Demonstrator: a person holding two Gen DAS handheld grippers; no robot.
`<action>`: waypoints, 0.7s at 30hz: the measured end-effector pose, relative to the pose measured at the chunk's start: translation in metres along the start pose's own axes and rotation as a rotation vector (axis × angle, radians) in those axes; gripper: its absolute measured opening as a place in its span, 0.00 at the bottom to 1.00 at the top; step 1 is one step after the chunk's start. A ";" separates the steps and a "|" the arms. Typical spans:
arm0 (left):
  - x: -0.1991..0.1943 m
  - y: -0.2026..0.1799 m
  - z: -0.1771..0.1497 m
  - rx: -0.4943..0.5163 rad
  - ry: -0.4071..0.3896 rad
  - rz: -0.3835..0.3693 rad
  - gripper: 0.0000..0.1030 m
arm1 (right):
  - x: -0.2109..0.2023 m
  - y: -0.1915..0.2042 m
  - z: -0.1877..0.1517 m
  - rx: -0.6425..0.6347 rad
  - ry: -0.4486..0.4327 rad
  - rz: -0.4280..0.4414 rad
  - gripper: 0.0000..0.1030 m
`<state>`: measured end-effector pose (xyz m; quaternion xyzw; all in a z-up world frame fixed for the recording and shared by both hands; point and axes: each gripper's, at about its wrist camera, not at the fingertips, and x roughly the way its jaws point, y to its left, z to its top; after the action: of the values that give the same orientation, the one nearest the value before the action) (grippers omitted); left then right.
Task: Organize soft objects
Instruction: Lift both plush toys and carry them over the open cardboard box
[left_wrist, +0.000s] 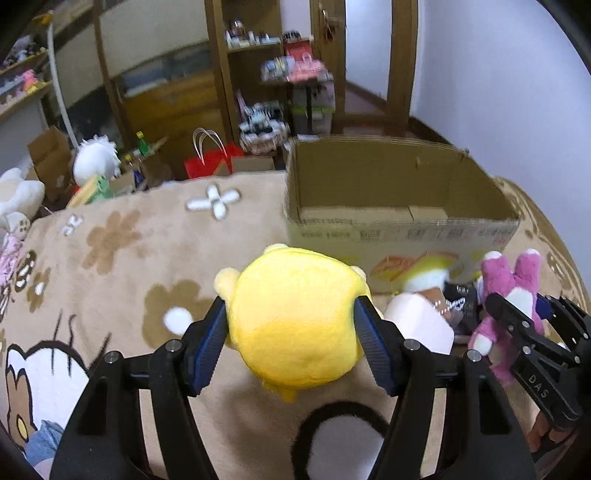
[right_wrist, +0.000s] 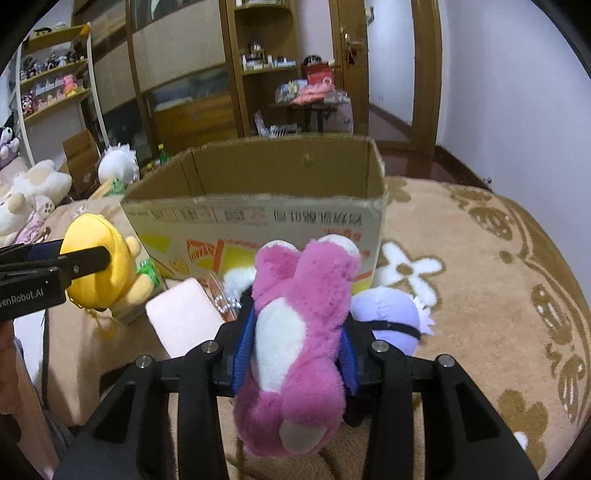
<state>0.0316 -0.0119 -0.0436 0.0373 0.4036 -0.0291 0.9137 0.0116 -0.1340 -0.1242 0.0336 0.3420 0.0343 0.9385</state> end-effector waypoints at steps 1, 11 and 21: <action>-0.006 0.001 0.001 -0.001 -0.024 0.001 0.65 | -0.004 0.001 0.001 -0.003 -0.016 -0.004 0.41; -0.056 0.002 0.015 0.030 -0.267 0.001 0.65 | -0.063 0.006 0.019 -0.001 -0.250 -0.048 0.41; -0.077 -0.006 0.036 0.094 -0.397 -0.011 0.65 | -0.069 0.007 0.044 -0.005 -0.315 -0.035 0.41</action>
<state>0.0059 -0.0191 0.0369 0.0712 0.2141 -0.0597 0.9724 -0.0129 -0.1343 -0.0460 0.0301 0.1908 0.0130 0.9811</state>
